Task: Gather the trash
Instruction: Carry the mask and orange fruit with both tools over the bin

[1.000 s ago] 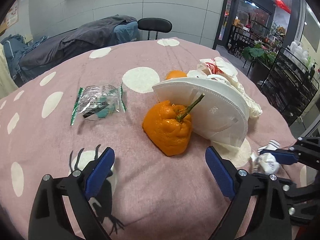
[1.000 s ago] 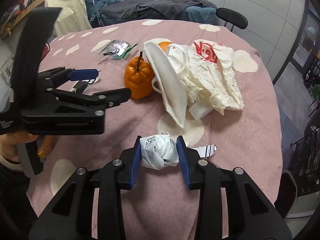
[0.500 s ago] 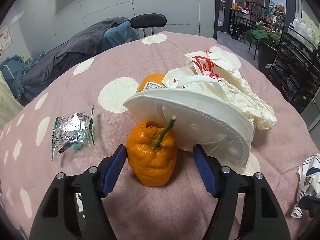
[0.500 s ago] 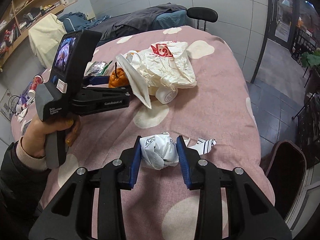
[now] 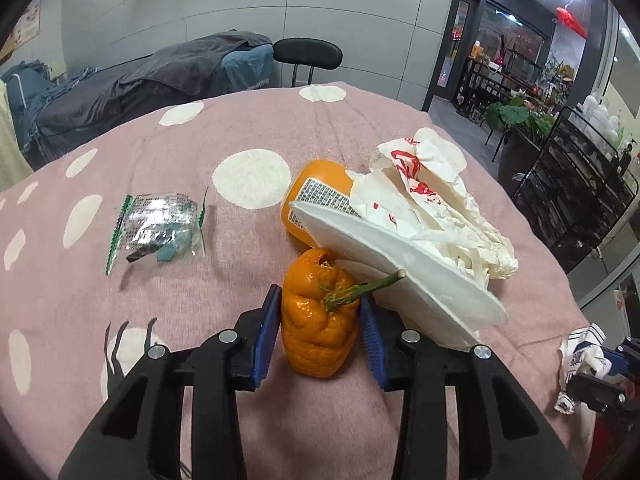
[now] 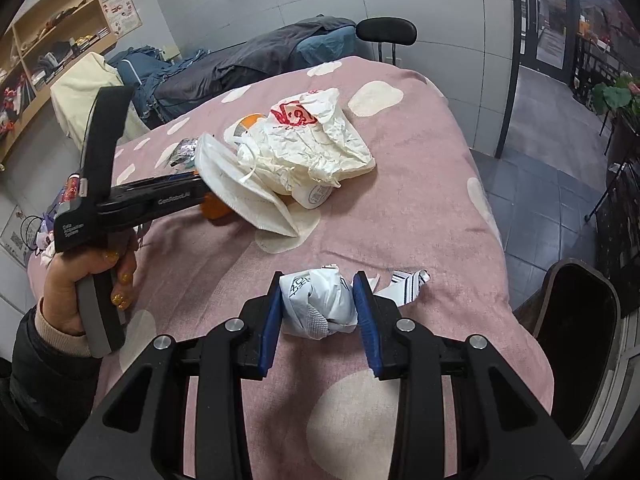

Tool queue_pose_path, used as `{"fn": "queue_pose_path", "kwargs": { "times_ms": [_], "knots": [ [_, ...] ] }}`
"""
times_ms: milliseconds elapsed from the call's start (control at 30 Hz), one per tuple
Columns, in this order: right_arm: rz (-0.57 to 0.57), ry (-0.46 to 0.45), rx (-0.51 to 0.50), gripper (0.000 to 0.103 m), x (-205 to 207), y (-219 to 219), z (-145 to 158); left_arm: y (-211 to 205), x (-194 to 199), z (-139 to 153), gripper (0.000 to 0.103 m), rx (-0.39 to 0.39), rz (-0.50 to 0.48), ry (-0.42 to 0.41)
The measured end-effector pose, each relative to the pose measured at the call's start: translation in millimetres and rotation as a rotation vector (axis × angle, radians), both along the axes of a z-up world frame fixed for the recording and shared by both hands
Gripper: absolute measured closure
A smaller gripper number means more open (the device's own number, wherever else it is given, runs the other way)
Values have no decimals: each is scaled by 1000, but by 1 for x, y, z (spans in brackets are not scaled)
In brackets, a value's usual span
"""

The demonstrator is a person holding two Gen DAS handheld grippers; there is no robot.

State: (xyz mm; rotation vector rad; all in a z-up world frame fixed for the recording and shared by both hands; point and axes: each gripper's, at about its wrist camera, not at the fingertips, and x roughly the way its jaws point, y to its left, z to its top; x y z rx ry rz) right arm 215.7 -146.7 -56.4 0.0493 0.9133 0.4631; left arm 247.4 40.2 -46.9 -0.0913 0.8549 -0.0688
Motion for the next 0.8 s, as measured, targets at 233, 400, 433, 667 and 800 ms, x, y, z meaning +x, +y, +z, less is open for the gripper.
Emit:
{"fn": "queue_pose_path", "kwargs": {
  "times_ms": [233, 400, 433, 667, 800],
  "knots": [
    [-14, -4, 26, 68, -7, -11, 0, 14, -44, 25, 66, -74, 8, -74],
    [-24, -13, 48, 68, -14, -19, 1, 18, -72, 51, 66, -124, 23, -151],
    [-27, -14, 52, 68, -15, -21, 1, 16, -77, 56, 66, -124, 22, -164],
    [-53, -29, 63, 68, -30, -36, 2, -17, -107, 80, 66, -141, -44, -243],
    [-75, -32, 73, 68, -37, -49, 2, -38, -115, 88, 66, -144, -96, -276]
  ]
}}
